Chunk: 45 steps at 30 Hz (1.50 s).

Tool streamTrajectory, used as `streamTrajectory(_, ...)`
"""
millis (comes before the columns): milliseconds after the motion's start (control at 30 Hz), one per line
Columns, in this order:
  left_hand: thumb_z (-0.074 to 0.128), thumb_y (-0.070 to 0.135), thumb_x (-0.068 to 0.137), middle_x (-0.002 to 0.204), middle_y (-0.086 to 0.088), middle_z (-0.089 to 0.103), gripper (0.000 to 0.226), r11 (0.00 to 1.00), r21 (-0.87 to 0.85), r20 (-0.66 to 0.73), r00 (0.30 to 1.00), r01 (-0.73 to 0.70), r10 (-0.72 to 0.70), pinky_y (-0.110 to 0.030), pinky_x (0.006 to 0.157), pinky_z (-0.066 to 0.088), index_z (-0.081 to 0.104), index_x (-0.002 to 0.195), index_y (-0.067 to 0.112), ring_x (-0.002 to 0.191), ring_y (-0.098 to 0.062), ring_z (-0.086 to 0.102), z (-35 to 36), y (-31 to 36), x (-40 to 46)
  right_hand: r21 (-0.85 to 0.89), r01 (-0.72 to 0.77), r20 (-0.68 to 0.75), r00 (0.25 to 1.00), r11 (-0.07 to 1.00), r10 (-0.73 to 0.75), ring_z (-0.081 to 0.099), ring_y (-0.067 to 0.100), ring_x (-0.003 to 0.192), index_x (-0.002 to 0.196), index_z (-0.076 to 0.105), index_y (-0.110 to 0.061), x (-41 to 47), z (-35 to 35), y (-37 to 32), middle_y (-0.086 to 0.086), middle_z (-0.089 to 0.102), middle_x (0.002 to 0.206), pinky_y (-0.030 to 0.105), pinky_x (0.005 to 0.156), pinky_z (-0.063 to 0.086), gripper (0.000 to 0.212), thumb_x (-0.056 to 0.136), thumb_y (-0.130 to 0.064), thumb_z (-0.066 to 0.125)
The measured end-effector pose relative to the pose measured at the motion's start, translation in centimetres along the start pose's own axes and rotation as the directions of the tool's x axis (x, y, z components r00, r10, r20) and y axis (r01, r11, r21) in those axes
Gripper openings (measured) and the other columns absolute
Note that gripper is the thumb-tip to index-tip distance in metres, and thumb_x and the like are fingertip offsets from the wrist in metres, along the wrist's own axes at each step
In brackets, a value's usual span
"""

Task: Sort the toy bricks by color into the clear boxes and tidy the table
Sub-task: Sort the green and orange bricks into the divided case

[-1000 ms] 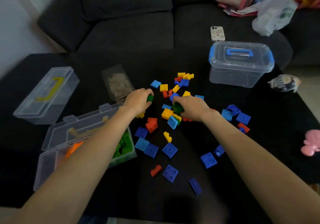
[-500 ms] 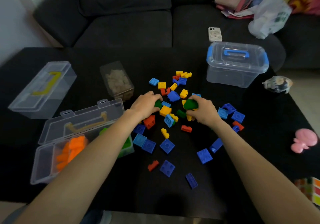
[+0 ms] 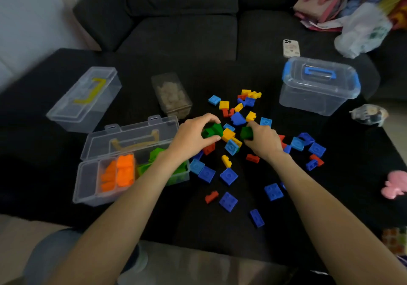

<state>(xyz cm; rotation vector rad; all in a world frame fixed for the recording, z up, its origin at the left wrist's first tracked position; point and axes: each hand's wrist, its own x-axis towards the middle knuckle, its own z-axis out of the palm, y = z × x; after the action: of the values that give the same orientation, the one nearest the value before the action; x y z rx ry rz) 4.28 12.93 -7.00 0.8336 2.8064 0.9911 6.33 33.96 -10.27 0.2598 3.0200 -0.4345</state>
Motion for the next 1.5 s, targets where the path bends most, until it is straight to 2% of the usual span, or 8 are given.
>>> streamTrajectory(267,0.071,0.029,0.08,0.108,0.023,0.058,0.035,0.975,-0.194,-0.381,0.908,0.103,-0.172,-0.003,0.08,0.039,0.059,0.113,0.027,0.097,0.016,0.052,-5.9,-2.6,-12.3,0.526,0.167,-0.176,0.981,0.834,-0.086,0.063,0.007,0.067,0.107,0.054,-0.021,-6.1,-1.3,-8.0,-0.004,0.062,0.085,0.028,0.06,0.054,0.027,0.084,-0.022,0.068)
streamTrajectory(433,0.074,0.024,0.078,0.106,0.009,0.063,0.033,0.927,-0.115,-0.397,0.839,0.357,-0.373,-0.025,0.081,0.047,0.059,0.107,0.026,0.099,-0.005,0.057,-9.7,-8.3,-19.2,0.606,0.327,-0.133,0.941,0.726,-0.312,0.064,0.01,0.067,0.096,0.057,-0.016,-7.9,0.4,-18.1,-0.003,0.062,0.078,0.024,0.062,0.054,0.022,0.081,-0.022,0.072)
streamTrajectory(633,0.074,0.023,0.078,0.103,0.004,0.059,0.033,0.891,0.044,-0.348,0.843,0.453,-0.411,-0.013,0.064,0.035,0.059,0.108,0.021,0.086,-0.006,0.053,-10.5,-10.3,-20.0,0.609,0.319,-0.038,0.926,0.726,-0.376,0.067,0.022,0.068,0.102,0.058,-0.01,-8.5,2.5,-25.8,0.008,0.067,0.082,0.037,0.072,0.054,0.027,0.081,-0.023,0.07)
streamTrajectory(833,0.072,0.024,0.08,0.105,0.004,0.062,0.036,0.902,0.037,-0.303,0.865,0.43,-0.4,-0.027,0.077,0.05,0.06,0.114,0.026,0.09,-0.009,0.059,-10.8,-10.8,-20.1,0.5,0.305,0.015,0.933,0.811,-0.359,0.063,0.027,0.097,0.104,0.06,-0.011,-7.8,3.7,-29.1,0.012,0.068,0.1,0.033,0.082,0.046,0.03,0.079,-0.024,0.07)
streamTrajectory(1000,0.067,0.023,0.085,0.122,0.006,0.062,0.052,0.91,-0.074,-0.24,0.879,0.407,-0.413,-0.033,0.092,0.049,0.046,0.133,0.029,0.109,-0.009,0.059,-11.4,-11.6,-21.4,0.398,0.292,0.09,0.931,0.87,-0.354,0.061,0.029,0.1,0.102,0.06,-0.012,-7.1,3.9,-30.4,0.013,0.067,0.102,0.033,0.081,0.046,0.028,0.079,-0.026,0.07)
streamTrajectory(1200,0.065,0.019,0.086,0.129,0.003,0.048,0.041,0.926,0.126,-0.18,0.926,0.357,-0.333,-0.028,0.101,0.04,0.057,0.127,0.025,0.117,-0.012,0.047,-12.2,-12.0,-21.3,0.372,0.274,0.153,0.924,0.887,-0.35,0.066,0.026,0.089,0.104,0.06,-0.011,-7.2,4.3,-31.0,0.011,0.067,0.098,0.035,0.081,0.052,0.032,0.078,-0.027,0.071)
streamTrajectory(1300,0.072,0.02,0.08,0.121,0.003,0.044,0.05,0.915,0.114,-0.2,0.911,0.386,-0.36,-0.022,0.091,0.042,0.055,0.127,0.026,0.105,-0.007,0.048,-12.2,-12.5,-21.4,0.355,0.274,0.172,0.92,0.894,-0.351,0.066,0.02,0.073,0.096,0.059,-0.01,-7.3,4.2,-31.5,0.006,0.065,0.086,0.03,0.07,0.052,0.027,0.081,-0.029,0.071)
streamTrajectory(1500,0.08,0.013,0.07,0.09,0.008,0.058,0.031,0.922,-0.173,-0.443,0.809,0.345,-0.386,-0.016,0.068,0.053,0.06,0.092,0.019,0.075,0.001,0.058,-10.7,-12.4,-22.3,0.221,0.291,0.241,0.909,0.931,-0.341,0.066,0.025,0.085,0.097,0.058,-0.01,-7.1,4.3,-32.5,0.009,0.067,0.094,0.038,0.081,0.055,0.034,0.081,-0.038,0.071)
